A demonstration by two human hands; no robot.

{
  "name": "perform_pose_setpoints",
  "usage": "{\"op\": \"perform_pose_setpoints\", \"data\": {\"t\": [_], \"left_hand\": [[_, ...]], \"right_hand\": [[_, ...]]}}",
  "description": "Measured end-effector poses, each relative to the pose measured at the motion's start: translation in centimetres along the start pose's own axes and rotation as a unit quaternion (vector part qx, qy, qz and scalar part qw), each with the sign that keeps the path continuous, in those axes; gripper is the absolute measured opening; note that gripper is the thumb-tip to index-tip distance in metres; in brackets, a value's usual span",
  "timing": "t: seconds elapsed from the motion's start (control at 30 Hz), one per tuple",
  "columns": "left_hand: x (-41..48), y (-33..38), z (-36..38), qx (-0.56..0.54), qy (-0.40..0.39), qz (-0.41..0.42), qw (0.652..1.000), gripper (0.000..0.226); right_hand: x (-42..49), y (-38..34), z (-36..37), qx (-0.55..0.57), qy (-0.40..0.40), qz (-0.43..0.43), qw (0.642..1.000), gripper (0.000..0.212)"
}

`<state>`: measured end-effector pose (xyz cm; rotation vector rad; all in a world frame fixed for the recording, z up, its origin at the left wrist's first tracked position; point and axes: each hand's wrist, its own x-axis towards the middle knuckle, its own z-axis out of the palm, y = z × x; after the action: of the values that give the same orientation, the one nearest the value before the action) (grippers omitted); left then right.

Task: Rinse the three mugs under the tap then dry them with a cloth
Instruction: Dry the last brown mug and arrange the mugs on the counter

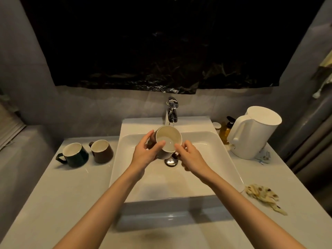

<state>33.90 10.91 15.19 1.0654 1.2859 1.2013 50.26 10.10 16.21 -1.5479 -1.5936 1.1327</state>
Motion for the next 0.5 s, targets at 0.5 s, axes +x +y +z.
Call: {"op": "perform_pose_setpoints", "data": {"t": [0.5], "left_hand": [[-0.1,2.0,-0.2,0.15,-0.154,-0.016,0.976,0.068]], "right_hand": [[-1.6,-1.1,-1.9,-0.319,0.041,-0.066,0.944,0.034]]}}
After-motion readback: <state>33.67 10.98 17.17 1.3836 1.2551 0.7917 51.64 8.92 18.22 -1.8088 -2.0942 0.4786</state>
